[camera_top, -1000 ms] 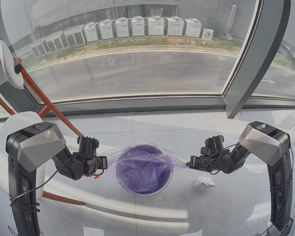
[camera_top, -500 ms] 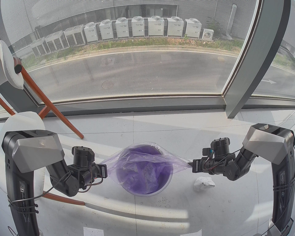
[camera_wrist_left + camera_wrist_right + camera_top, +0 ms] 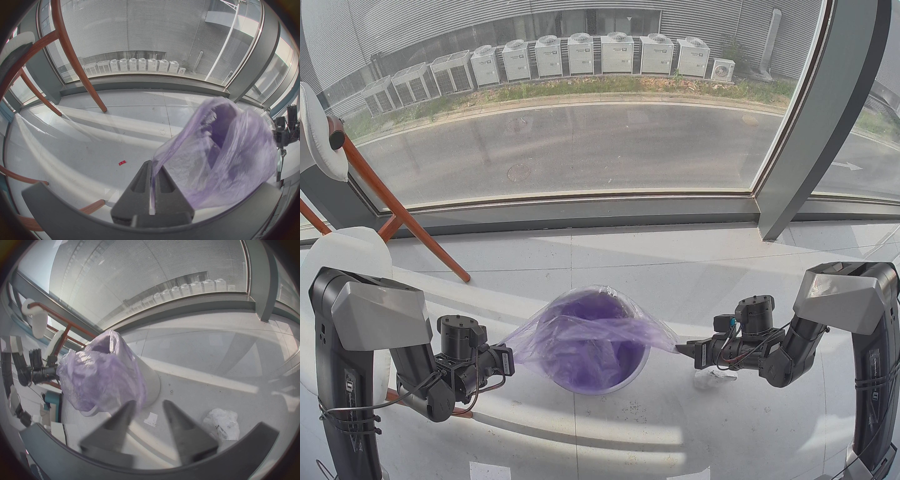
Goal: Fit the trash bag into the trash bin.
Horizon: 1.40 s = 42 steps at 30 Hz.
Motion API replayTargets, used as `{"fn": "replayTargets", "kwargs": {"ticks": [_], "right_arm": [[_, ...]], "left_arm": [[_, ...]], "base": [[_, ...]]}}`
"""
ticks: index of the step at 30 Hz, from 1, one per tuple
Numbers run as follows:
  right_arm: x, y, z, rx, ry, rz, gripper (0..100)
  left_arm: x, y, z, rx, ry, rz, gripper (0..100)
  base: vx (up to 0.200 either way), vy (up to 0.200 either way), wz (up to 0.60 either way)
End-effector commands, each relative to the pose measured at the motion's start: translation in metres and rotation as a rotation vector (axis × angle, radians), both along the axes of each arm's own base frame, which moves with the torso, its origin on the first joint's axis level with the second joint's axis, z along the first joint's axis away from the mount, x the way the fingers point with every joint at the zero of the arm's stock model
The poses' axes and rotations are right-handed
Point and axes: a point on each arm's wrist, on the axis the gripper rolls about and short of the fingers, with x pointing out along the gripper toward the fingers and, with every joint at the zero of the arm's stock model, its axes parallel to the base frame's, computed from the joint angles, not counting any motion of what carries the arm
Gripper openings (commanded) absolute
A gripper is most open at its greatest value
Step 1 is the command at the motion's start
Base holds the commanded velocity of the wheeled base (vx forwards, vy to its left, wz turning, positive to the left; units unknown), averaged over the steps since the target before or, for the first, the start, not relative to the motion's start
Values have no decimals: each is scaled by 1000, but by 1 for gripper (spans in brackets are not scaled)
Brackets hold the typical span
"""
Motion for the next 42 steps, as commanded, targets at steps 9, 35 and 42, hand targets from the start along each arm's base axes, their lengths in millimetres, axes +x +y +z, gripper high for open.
{"fn": "replayTargets", "kwargs": {"ticks": [9,35,42], "right_arm": [[-4,10,99,466,20,-202,100],[17,144,132,495,544,-391,100],[21,159,113,450,577,-397,100]], "left_arm": [[-3,-1,1,-15,-23,-2,0],[-44,6,81,-455,-257,77,100],[-62,-17,105,-630,-264,-2,100]], "base": [[0,0,0],[0,0,0],[0,0,0]]}}
